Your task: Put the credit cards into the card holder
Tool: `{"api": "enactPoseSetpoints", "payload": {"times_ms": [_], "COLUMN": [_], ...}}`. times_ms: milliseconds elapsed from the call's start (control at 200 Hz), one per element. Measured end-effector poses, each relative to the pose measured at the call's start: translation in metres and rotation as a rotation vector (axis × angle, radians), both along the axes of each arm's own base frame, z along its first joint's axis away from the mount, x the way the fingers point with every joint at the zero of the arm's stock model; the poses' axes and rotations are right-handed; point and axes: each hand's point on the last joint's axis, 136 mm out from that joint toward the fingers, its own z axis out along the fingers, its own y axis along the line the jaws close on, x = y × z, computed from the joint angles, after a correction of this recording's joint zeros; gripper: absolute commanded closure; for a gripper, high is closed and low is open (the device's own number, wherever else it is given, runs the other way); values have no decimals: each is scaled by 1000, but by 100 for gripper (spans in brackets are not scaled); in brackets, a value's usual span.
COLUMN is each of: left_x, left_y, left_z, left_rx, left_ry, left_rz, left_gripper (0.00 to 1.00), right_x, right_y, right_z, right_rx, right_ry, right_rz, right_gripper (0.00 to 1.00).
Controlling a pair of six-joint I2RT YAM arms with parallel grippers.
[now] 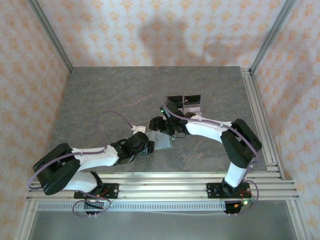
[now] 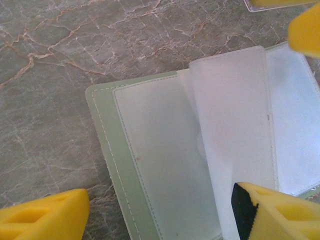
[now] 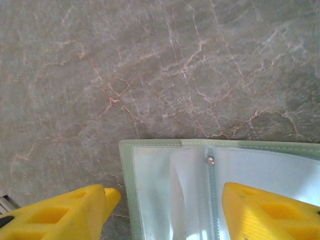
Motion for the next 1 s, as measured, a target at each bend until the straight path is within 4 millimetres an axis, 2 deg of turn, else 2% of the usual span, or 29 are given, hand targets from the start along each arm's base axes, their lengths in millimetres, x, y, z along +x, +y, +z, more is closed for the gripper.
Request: {"api": "enactPoseSetpoints", "payload": {"times_ms": [170, 320, 475, 641, 706, 801, 876, 1001], "left_x": [0, -5, -13, -17, -17, -19, -19, -15], "left_y": [0, 6, 23, 35, 38, 41, 41, 38], "left_z": [7, 36, 56, 57, 52, 41, 31, 28], "left_rx": [-12, -77, -127, -115, -101, -71, -40, -9], "left_ry": [-12, -71, -131, -135, -121, -85, -53, -26], "left_rz": [0, 8, 45, 83, 97, 115, 121, 133], "left_gripper": [24, 23, 22, 21, 20, 18, 16, 12], "right_x": [-13, -21, -15, -11, -10, -1, 11, 36], "right_y": [18, 43, 76, 93, 92, 83, 64, 16], "right_z": [-15, -14, 1, -6, -6, 9, 31, 76], "right_rx": [7, 47, 168, 249, 256, 273, 274, 217], "right_ry": [43, 65, 72, 126, 134, 113, 67, -65], "right_rz": [38, 76, 79, 59, 54, 45, 34, 22], "right_gripper": [37, 37, 37, 37, 38, 37, 37, 37]}}
